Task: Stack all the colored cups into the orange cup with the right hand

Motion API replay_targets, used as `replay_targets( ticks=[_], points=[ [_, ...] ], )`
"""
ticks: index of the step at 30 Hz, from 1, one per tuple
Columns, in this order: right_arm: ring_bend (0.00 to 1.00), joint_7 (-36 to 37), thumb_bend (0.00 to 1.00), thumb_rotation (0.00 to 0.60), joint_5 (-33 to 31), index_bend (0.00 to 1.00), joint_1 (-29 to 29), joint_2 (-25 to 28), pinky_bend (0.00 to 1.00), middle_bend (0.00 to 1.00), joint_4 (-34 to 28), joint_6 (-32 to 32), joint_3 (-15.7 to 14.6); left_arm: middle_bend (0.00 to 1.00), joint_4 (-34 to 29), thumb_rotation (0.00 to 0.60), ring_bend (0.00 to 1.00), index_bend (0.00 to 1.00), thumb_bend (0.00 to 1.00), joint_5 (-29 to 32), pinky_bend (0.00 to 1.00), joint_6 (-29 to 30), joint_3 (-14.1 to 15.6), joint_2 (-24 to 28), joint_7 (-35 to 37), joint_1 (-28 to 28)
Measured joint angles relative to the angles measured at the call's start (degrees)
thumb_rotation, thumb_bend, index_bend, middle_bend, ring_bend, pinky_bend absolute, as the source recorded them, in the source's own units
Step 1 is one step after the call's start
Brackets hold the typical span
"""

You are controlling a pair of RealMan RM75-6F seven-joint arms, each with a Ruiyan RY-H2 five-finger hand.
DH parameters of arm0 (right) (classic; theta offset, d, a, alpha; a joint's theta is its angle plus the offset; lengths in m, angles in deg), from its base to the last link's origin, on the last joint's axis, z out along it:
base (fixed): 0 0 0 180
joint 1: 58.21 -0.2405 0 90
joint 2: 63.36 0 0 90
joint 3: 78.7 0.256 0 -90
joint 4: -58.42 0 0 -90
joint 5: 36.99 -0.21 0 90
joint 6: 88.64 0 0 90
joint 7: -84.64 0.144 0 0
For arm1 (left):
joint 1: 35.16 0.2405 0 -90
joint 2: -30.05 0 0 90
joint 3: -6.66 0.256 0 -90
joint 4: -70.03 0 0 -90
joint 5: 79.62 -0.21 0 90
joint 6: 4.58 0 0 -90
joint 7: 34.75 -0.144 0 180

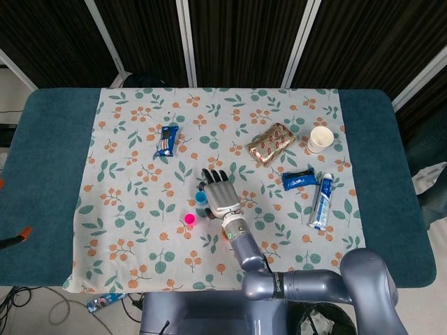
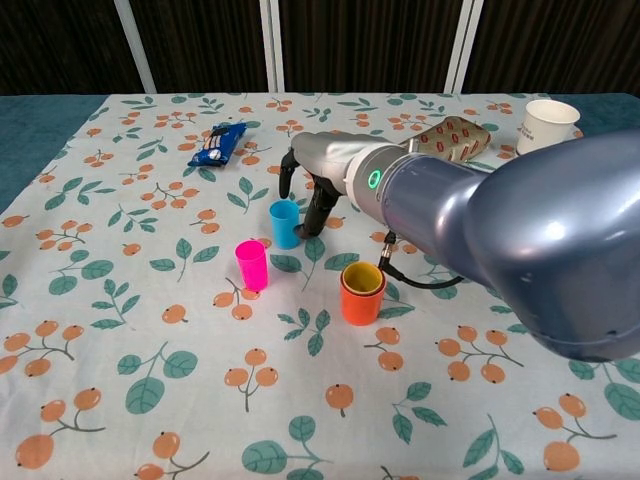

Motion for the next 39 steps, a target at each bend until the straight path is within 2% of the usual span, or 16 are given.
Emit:
replay_targets(
  ticks=[21, 39],
  points=[
    [0.04, 1.0, 0.41, 0.600, -0.4, 0.43, -1.2, -3.9, 0.09, 0.00, 6.1, -1.2, 2.0, 0.00, 0.1, 0.600, 0.00, 0.05, 0.12, 0.2, 0.00, -0.1, -0.1, 0.2, 0.5, 0.0],
    [0.05, 2.0, 0.40, 0.600, 1.2, 0.47, -0.6, -3.4, 0.10, 0.00, 4.2, -0.3, 3.4, 0.00, 0.1, 0.600, 0.00, 0.05, 0.12, 0.4, 0.00, 0.0, -0.3, 0.4, 0.9, 0.1]
  ],
)
